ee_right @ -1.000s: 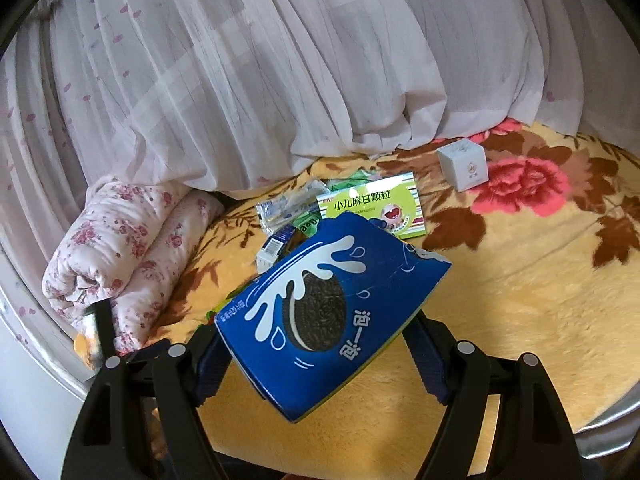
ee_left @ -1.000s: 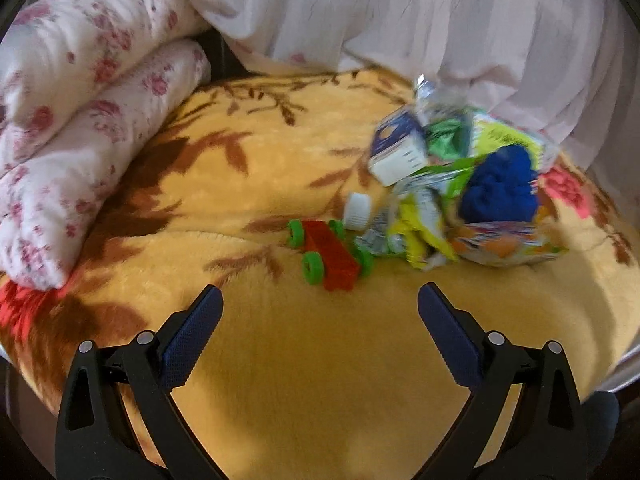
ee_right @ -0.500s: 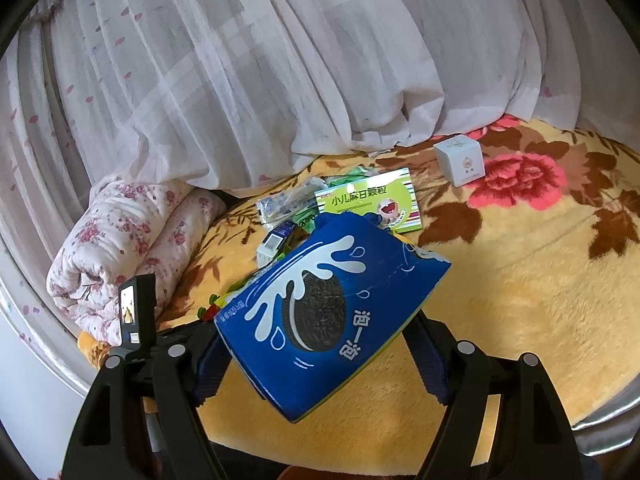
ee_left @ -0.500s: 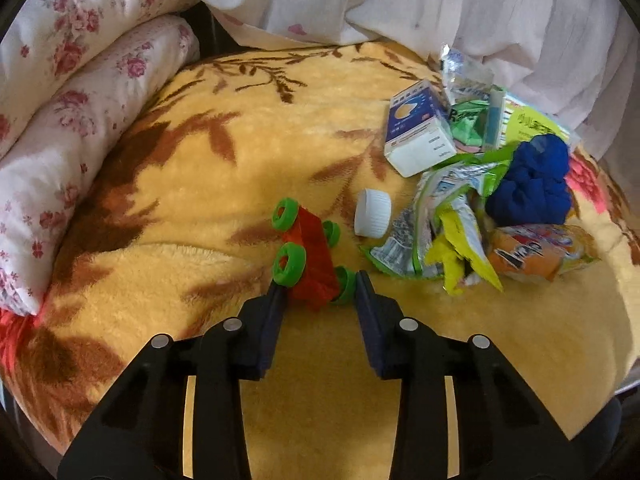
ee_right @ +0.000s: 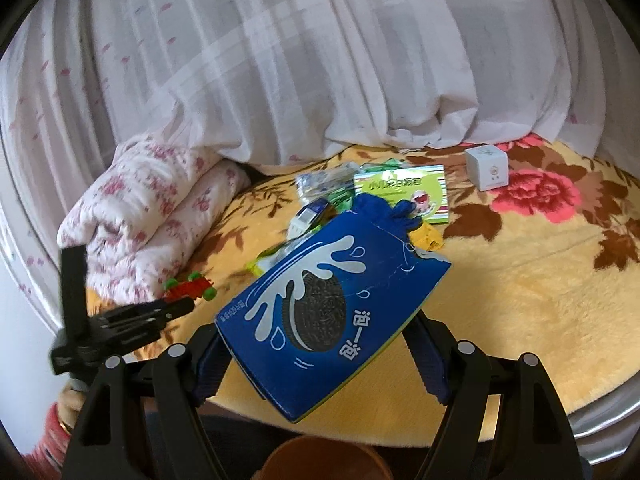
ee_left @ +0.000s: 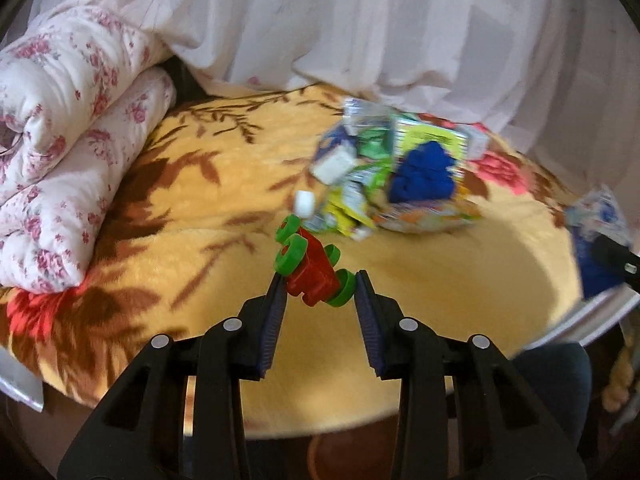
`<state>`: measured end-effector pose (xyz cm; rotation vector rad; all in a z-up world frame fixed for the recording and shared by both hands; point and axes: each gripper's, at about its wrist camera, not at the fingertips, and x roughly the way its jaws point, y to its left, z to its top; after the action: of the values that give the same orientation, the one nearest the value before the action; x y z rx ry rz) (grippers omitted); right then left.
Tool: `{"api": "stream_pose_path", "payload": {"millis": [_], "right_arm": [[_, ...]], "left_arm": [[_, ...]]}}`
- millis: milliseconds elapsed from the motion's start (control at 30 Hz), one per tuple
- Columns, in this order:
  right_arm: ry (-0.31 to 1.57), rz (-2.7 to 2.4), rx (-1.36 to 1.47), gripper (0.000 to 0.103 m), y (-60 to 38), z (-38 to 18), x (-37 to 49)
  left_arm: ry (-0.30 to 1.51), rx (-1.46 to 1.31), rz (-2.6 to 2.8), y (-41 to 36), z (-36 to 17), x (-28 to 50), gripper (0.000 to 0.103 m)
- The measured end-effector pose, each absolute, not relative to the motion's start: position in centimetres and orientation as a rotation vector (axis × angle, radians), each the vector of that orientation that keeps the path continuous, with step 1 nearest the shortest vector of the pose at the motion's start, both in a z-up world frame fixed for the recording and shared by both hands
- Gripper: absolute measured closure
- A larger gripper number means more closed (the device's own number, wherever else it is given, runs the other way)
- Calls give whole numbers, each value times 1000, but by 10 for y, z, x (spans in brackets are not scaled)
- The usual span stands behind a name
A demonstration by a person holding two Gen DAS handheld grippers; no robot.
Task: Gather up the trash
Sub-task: 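Carry the toy and Oreo box to the orange bucket and release both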
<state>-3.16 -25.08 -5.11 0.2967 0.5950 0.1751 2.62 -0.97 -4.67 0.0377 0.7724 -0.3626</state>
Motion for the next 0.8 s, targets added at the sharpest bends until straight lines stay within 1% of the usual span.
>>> {"api": "stream_pose_path", "payload": {"millis": [167, 367, 533, 800], "right_arm": [[636, 214, 216, 27, -234, -57, -50], [737, 270, 138, 27, -216, -82, -71], [866, 316, 92, 27, -200, -117, -82], [1083, 381, 45, 27, -181, -181, -89]], "left_arm": [[796, 59, -456, -13, -50, -15, 68], [896, 89, -558, -16, -74, -58, 68], [1033, 109, -579, -21, -116, -75, 68], [1271, 115, -557, -36, -197, -72, 68]]}}
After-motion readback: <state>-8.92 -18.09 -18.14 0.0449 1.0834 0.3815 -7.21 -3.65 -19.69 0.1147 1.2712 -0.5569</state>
